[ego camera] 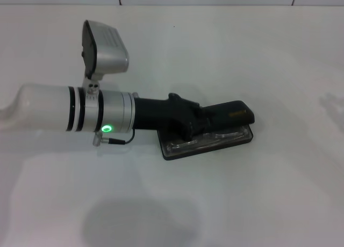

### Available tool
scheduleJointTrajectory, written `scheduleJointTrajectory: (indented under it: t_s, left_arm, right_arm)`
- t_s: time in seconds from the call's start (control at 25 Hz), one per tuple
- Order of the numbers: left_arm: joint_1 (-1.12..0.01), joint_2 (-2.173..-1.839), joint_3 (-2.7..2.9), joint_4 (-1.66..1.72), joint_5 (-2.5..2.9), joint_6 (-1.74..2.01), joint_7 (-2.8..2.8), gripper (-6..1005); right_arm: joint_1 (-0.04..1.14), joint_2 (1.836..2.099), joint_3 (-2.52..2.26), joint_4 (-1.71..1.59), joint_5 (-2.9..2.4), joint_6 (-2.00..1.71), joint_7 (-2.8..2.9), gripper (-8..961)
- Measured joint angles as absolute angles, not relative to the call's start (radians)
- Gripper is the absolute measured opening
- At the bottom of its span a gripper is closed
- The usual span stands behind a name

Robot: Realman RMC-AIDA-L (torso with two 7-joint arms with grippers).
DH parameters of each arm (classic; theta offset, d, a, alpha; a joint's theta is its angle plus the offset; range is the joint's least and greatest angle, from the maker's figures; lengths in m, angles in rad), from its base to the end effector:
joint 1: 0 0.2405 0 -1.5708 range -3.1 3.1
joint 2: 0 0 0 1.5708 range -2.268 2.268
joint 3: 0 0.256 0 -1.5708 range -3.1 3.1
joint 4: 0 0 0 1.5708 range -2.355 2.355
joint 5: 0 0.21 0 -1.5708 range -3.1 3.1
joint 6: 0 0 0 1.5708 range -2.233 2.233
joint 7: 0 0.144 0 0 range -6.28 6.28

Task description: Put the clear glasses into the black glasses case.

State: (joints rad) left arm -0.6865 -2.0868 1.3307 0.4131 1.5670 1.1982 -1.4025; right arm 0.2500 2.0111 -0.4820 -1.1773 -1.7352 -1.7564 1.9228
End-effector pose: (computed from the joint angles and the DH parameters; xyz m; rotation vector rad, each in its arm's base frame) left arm -0.2083 0.3448 -0.0957 -2.8952 -0.6539 -0.5801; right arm 0.2878 0.2780 0.1624 -2.2591 0.8970 0.9128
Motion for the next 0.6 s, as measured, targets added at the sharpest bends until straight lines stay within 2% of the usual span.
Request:
scheduleJointTrajectory:
  t_s: [0.48,0.6]
  left_arm:
    - [-0.661,-2.091,1.369,0.435,1.553,1.260,-1.381,162]
    - [-0.602,-2.085,1.360,0.551,1.489,1.395,-1.405,195]
  right_arm:
    - [0.258,2.011,-0.484,-1.153,-1.735,-1.782,1.894,280]
    - [0.263,2.011,-0.485,-1.128,-1.735,-1.860,1.804,294]
